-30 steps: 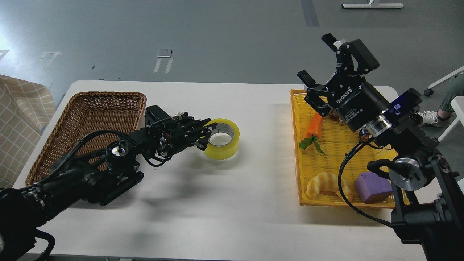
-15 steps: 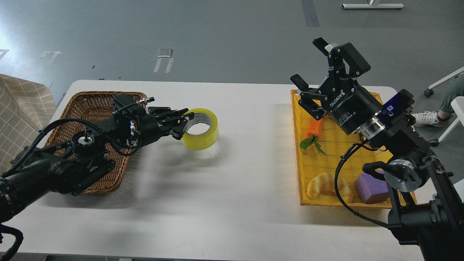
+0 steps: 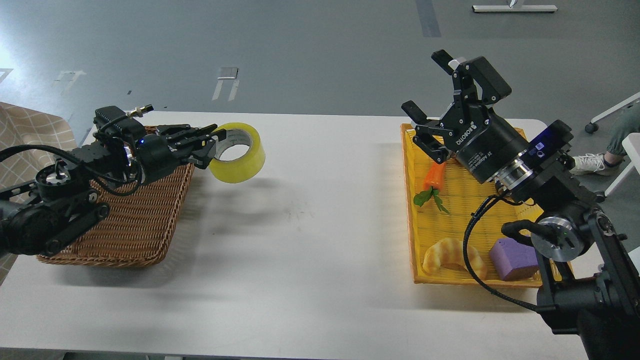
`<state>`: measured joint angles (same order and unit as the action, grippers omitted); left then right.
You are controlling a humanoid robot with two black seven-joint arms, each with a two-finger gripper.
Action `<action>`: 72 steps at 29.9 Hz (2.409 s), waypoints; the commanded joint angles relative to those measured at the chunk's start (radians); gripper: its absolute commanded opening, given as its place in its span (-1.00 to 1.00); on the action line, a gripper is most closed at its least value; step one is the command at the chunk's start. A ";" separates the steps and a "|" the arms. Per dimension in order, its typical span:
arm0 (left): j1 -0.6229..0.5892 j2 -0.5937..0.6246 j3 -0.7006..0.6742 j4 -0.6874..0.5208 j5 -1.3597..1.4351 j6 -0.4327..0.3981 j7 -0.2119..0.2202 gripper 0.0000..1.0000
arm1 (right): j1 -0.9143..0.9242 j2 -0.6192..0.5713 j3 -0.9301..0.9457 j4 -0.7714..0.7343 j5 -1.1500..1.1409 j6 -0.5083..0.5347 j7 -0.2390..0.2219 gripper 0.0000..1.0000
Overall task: Place and transfer tape with both arms
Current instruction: 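Carry the tape roll with the left gripper over the wicker basket, then lower the tape into the basket and open the left gripper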
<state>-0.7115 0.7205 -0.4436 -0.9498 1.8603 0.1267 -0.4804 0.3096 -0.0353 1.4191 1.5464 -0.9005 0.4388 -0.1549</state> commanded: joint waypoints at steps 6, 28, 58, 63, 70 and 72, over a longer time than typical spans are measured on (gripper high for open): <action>0.020 0.118 0.009 0.003 -0.114 0.031 -0.008 -0.81 | -0.009 0.000 0.000 0.001 0.000 0.000 0.000 1.00; 0.185 0.180 0.009 0.114 -0.182 0.160 -0.008 -0.77 | -0.015 0.002 -0.020 0.001 -0.003 0.000 0.000 1.00; 0.208 0.137 0.009 0.210 -0.294 0.165 -0.008 0.90 | -0.023 0.002 -0.022 0.006 -0.003 0.001 0.000 1.00; 0.196 0.113 0.006 0.178 -0.383 0.169 -0.008 0.95 | -0.023 0.002 -0.022 0.008 -0.003 0.001 0.000 1.00; 0.138 0.108 0.003 0.034 -0.609 0.137 -0.008 0.95 | -0.007 0.002 -0.019 0.003 -0.011 -0.006 0.000 1.00; 0.127 0.100 -0.004 -0.015 -0.674 0.099 -0.008 0.95 | -0.007 0.002 -0.019 0.001 -0.012 -0.008 0.000 1.00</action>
<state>-0.5700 0.8281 -0.4422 -0.9132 1.2626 0.2612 -0.4886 0.3009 -0.0341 1.4002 1.5500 -0.9112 0.4331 -0.1549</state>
